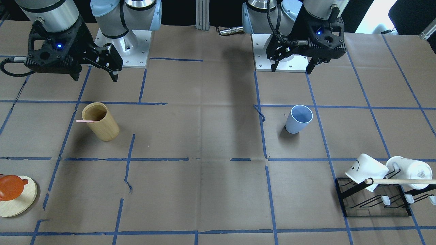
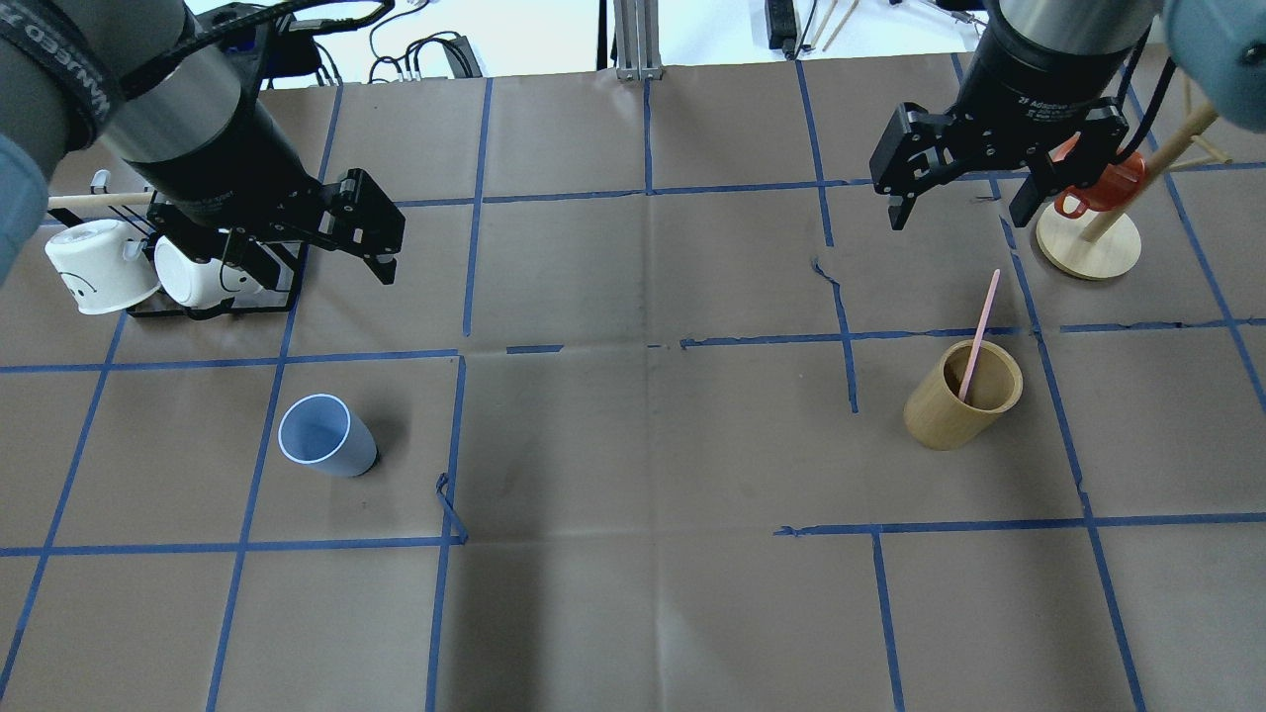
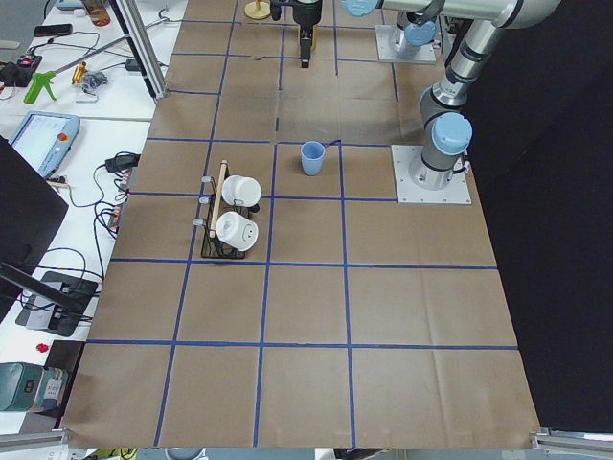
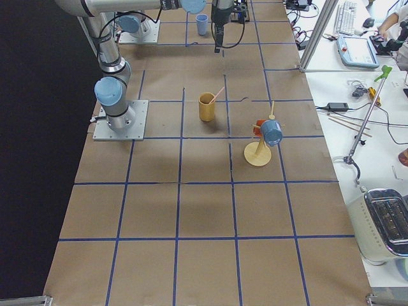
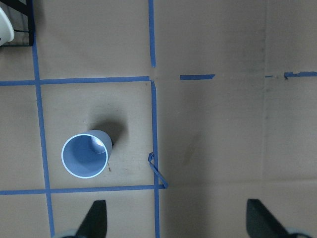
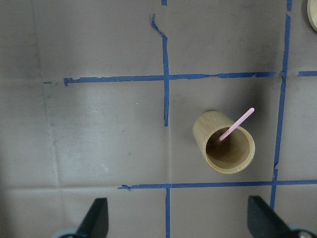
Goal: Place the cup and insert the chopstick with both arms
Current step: 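Lower left gripper toward light blue cup while right gripper moves toward pink chopstick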
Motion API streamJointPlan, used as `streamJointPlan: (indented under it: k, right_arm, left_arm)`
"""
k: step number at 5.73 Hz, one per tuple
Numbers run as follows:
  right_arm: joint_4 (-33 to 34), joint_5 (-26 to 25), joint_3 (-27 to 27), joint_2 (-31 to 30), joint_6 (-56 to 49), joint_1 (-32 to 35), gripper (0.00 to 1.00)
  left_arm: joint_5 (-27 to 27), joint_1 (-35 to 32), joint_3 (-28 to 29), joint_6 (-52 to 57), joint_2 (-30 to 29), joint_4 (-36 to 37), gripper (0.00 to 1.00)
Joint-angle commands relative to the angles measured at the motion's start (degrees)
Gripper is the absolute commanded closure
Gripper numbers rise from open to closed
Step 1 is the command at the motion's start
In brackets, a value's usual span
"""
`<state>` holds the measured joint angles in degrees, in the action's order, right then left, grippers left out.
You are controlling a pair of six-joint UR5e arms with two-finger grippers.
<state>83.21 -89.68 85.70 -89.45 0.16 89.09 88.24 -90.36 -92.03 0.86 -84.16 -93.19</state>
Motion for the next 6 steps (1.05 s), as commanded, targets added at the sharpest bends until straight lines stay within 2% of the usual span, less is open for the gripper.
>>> streamJointPlan:
  k: [1,2,3,4,5,6]
  right_arm:
    - [0.2,-0.58,0.08,0.06,-7.83,-4.15,0.0]
    - [0.81,0.02,0.34,0.06,-11.47,-10.71,0.0]
    - [6.21,0.2,3.3,-0.11,-14.55,-13.82,0.0]
    - [14.79,0.2,8.73,-0.72,-14.67,-13.76,0.0]
    - [21.92,0.38,13.91,-0.81,-14.41,-13.68,0.0]
    - [26.17,0.55,18.75,-1.08,-14.05,-13.59,0.0]
  left_arm:
    - [0.0,0.01,-0.26,0.02,0.14,-0.06,0.02]
    - [0.0,0.09,-1.04,0.19,0.57,0.03,0.02]
    - [0.0,1.14,-1.4,1.5,0.58,0.03,0.02]
    - [0.0,3.41,-3.14,4.82,0.58,0.03,0.02]
    - [0.09,5.35,-8.12,5.72,0.58,5.51,0.02]
    - [0.52,6.33,-15.13,6.26,0.67,15.4,0.02]
